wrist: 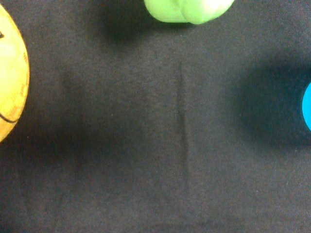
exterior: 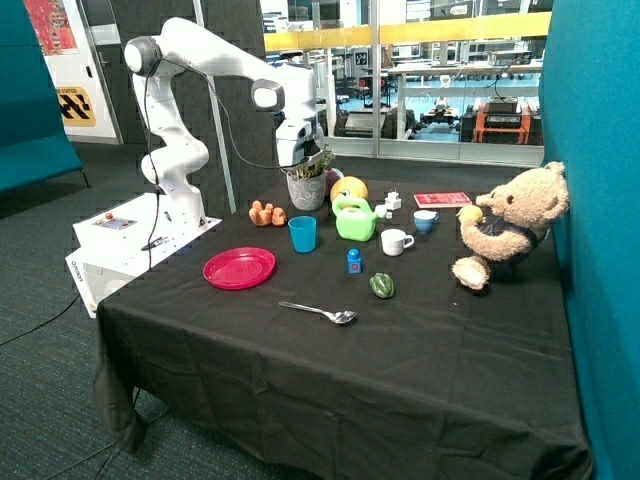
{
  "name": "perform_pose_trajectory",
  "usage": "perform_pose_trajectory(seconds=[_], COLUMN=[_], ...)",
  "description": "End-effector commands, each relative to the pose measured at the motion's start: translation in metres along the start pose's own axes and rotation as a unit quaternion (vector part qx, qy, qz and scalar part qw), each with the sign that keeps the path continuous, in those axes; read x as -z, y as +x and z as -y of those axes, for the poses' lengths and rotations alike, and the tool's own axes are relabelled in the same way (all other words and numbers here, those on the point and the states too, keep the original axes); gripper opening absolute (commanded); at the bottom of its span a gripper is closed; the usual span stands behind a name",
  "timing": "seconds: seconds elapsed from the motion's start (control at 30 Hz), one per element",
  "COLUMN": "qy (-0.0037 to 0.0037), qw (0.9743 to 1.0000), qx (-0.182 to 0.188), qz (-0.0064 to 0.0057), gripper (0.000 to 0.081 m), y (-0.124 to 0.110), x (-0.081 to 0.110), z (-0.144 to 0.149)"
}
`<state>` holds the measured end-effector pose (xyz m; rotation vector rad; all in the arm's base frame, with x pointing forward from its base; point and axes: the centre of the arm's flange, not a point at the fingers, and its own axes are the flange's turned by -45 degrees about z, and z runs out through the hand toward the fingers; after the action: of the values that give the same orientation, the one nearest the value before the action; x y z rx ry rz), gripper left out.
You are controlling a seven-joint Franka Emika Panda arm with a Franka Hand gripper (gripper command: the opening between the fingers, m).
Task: Water the pot plant and put the can on the plate
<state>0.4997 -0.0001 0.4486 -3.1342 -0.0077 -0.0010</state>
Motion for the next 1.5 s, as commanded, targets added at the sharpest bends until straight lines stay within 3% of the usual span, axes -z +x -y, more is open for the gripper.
perform_pose_trajectory(seconds=[0.0,0.07,0.1,0.13,0.17,0.23,0.83,1.03,1.23,1.47], qy=[-0.00368,-0.00368,-0.00368,-0.00368,-0.00368,-0.00368,-0.00369,-0.00369,-0.00369,-0.00369], qw=[0.9999,0.9999,0.9999,0.9999,0.9999,0.9999,1.0,1.0,1.0,1.0], qx=[0.015,0.012,0.012,0.011,0.01,0.01,0.005,0.002,0.003,0.007], qz=[0.0004,0.0004,0.0004,0.0004,0.0004,0.0004,0.0003,0.0003,0.0003,0.0004], gripper=[0.0808,0.0808,0.0736,0.0527,0.0421,0.0338,0.0276,0.0216,0.0094,0.0096], y=[0.0,0.003,0.003,0.004,0.004,0.006,0.026,0.034,0.04,0.042], x=[0.001,0.0,-0.001,-0.001,-0.001,-0.002,-0.013,-0.018,-0.022,-0.024], z=[0.0,0.001,0.001,0.001,0.001,0.002,0.007,0.008,0.013,0.015])
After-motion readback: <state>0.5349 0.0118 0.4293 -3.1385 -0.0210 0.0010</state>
